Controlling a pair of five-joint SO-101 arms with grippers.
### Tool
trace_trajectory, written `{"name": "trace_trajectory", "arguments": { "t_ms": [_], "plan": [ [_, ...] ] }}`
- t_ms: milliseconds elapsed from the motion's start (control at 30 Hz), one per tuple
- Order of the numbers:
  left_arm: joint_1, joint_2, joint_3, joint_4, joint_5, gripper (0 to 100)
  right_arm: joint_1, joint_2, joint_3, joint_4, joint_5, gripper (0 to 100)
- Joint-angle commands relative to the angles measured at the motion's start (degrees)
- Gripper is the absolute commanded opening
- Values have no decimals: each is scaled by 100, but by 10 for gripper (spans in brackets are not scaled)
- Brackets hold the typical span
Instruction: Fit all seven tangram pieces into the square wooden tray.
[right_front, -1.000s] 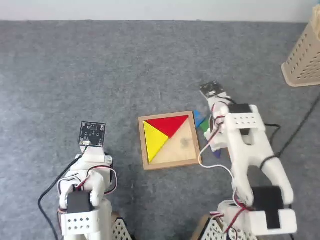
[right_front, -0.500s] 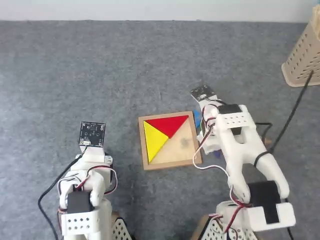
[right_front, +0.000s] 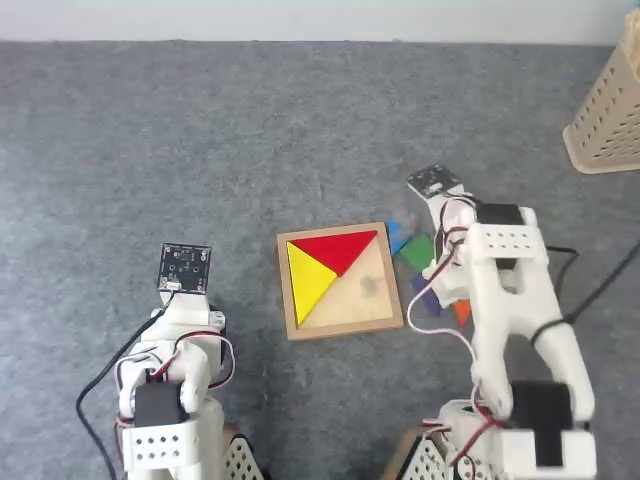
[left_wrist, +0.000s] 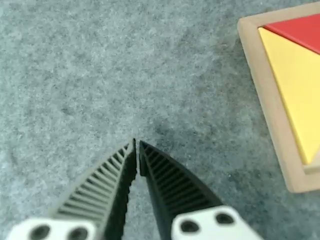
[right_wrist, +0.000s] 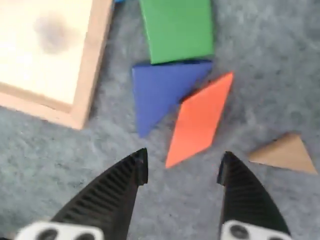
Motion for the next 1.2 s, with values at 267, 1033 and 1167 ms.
{"name": "trace_trajectory", "arguments": {
  "t_ms": [267, 1033, 1167],
  "plan": [
    [0, -105, -40, 35, -26, 12, 92, 1130, -316, -901, 114, 278],
    [0, -105, -40, 35, -26, 12, 646, 1552, -879, -497, -334, 158],
    [0, -105, -40, 35, -26, 12, 629, 1095, -835, -171, 114, 214]
  ]
}}
